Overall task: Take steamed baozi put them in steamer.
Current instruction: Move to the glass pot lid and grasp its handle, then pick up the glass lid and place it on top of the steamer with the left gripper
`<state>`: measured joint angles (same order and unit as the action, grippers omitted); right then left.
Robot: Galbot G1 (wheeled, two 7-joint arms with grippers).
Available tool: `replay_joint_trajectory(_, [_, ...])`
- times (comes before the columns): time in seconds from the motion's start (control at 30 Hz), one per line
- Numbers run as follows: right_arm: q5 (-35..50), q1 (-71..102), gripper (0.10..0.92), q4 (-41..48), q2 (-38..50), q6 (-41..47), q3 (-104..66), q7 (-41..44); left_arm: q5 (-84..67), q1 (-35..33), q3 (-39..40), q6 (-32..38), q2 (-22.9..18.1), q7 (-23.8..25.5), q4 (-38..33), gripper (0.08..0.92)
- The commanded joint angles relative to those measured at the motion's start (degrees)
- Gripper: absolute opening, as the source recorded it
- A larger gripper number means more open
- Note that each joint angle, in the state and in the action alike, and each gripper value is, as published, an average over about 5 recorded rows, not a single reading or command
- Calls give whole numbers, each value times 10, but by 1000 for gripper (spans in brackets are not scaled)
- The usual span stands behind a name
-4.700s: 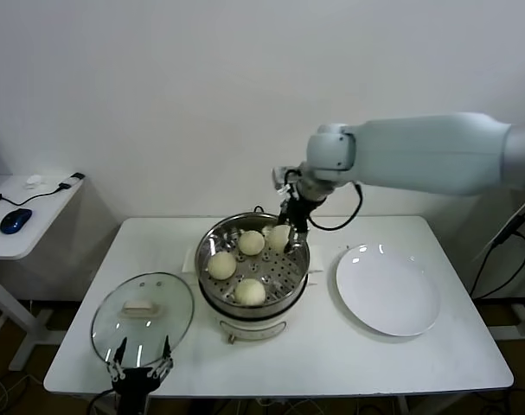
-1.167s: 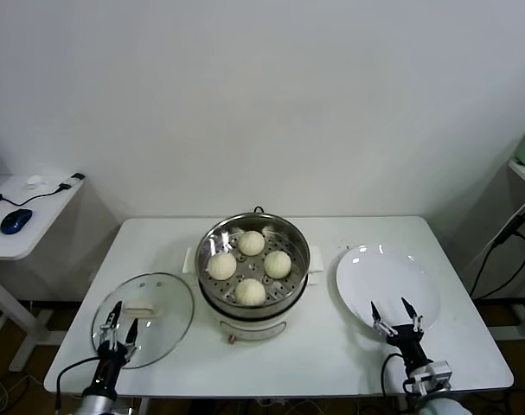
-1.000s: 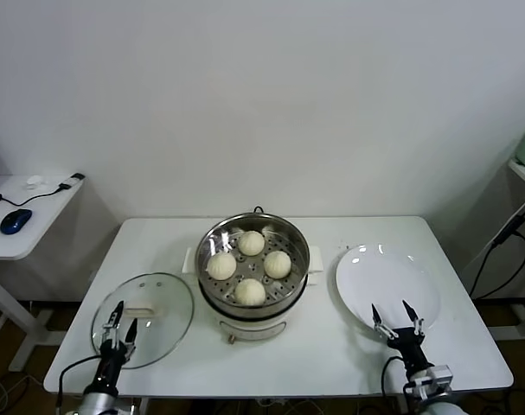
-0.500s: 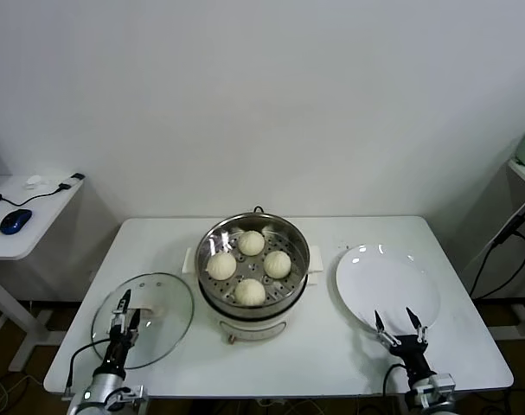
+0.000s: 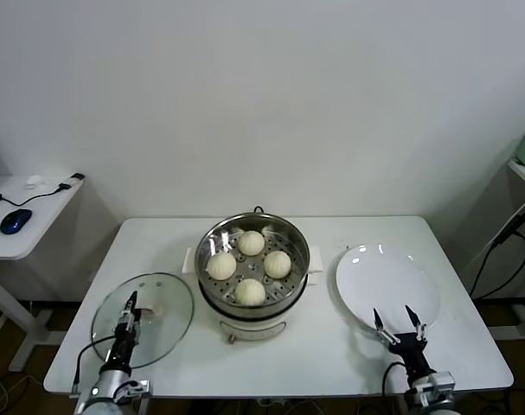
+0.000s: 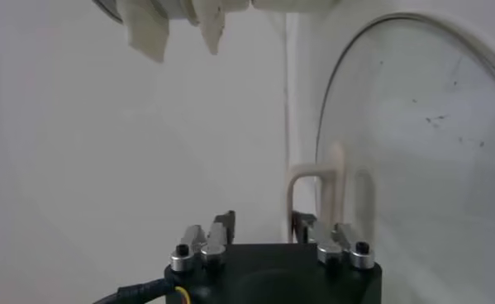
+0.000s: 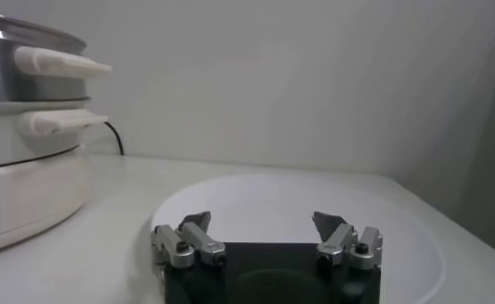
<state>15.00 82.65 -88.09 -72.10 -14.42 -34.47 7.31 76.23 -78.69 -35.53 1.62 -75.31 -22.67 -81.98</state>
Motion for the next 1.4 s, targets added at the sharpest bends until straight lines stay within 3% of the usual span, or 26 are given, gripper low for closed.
replay_joint_trajectory(0.03, [-1,2,823,-7,0,2,1,1,2,8,1,-9,0,3,7,446])
replay_joint_trajectory(0.43, [-2,12,823,-26,2,4,-3,0,-2,4,-6,-10,-7,2,-9,140])
replay_joint_trajectory(0.67, [-29,17,823,-57,7,43,-9,-24,-29,-21,-26,-25,-2,27,-103,132])
replay_joint_trajectory(0.9, [-40,9,823,-77,15,73,-2,-25,-170,-66,-44,-153,77,197,-289,132])
replay_joint_trajectory(1.0, [-42,7,823,-82,15,79,0,-26,-181,-61,-41,-211,100,245,-356,132])
replay_joint_trajectory(1.23, [-49,15,823,-89,16,81,1,-25,-119,-24,40,-293,104,286,-429,132])
replay_joint_trajectory(1.4, [-52,18,823,-89,12,77,3,-23,-63,20,157,-353,87,295,-441,132])
